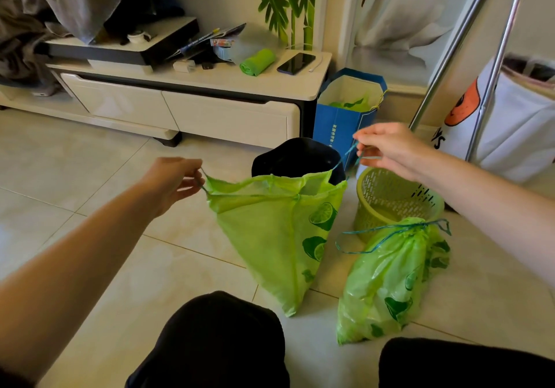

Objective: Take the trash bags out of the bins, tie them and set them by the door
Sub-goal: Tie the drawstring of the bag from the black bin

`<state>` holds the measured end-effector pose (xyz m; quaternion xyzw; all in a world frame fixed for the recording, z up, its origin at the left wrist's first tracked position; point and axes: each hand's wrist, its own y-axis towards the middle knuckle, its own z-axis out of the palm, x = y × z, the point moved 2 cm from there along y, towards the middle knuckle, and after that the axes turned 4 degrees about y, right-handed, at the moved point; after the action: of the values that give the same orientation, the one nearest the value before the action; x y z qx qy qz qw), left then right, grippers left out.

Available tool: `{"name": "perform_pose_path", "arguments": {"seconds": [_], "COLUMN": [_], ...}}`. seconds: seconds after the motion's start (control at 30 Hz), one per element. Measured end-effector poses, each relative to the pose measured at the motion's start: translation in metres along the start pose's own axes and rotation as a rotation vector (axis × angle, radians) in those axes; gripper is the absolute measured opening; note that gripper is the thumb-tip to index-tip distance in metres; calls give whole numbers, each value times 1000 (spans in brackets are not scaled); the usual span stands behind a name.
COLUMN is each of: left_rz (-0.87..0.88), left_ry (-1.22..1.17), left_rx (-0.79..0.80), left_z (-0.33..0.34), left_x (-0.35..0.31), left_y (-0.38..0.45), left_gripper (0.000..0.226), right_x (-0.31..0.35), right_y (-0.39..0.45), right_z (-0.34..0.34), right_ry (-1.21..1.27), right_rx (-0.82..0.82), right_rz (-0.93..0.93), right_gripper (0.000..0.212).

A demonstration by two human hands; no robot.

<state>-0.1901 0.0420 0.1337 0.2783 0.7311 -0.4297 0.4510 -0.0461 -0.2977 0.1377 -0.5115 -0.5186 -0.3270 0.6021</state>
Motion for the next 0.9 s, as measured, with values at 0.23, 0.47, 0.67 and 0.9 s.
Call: {"name": "perform_pose_path", "arguments": {"seconds": [0.23,0.47,0.67,0.9], "left_rz": [322,416,430,497], "left_ry": [231,313,328,351], "left_rx": [188,251,288,314], "left_z": [61,96,97,104], "left_x": [-54,-58,-39,-34], "left_y": [-24,-36,-34,-32], "left_gripper": [11,12,24,32], "right_x": [38,39,25,17], "right_y": [-22,-27,-28,-28], "right_z": [65,91,89,92], "right_ry": [-106,-405,-363,-368], "right_rx": [209,257,232,196], "right_rz": [-221,-234,-74,-39], "right_gripper": [9,15,36,30]}}
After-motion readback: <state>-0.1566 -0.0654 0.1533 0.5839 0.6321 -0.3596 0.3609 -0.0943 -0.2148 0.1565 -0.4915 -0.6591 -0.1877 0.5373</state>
